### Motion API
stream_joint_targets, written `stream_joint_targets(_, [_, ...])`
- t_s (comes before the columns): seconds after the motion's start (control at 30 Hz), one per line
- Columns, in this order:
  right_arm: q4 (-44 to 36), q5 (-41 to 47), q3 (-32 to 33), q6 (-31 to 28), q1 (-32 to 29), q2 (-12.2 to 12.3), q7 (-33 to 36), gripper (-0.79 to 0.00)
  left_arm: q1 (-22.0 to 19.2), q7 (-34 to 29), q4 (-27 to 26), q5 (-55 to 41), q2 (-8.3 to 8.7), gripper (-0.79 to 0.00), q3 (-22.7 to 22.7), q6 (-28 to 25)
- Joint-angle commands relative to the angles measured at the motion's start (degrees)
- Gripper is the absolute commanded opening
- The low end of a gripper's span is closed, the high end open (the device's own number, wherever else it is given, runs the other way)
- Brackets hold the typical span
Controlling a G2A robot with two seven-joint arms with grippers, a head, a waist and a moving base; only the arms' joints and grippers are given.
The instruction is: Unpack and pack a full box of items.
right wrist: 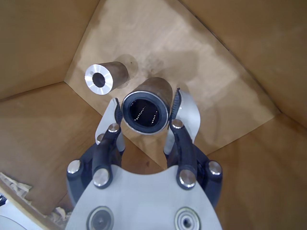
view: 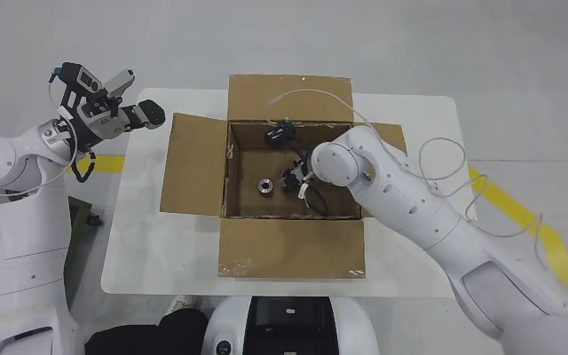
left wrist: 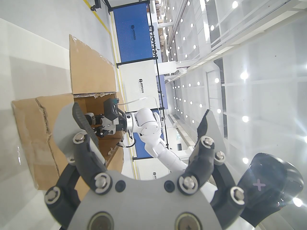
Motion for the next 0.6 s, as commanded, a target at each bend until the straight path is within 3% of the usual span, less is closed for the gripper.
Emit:
stream_joint_targets(0.0, [-0.9, -0.2, 0.6, 0.4, -0.2, 0.1, 0.4, -0.382, 0.0, 0.0, 0.0, 0.0, 0.00, 0.000, 0.0, 0.0])
stream_joint_targets(0.3, [-11.6, -2.1, 6.6, 4.7, -2.4, 1.9, 3.7, -0.243, 0.0, 0.0, 0.0, 0.0, 0.00, 0.000, 0.0, 0.0])
stream_joint_targets(0.4, [-16.8, -2.4, 9.5, 6.0, -4.4, 2.9, 4.8, -0.262, 0.0, 0.0, 0.0, 0.0, 0.00, 0.000, 0.0, 0.0])
stream_joint_targets(0.57, [-25.3, -3.2, 14.5, 8.3, -8.1, 4.4, 6.7, -0.185, 0.0, 0.0, 0.0, 0.0, 0.00, 0.000, 0.0, 0.0])
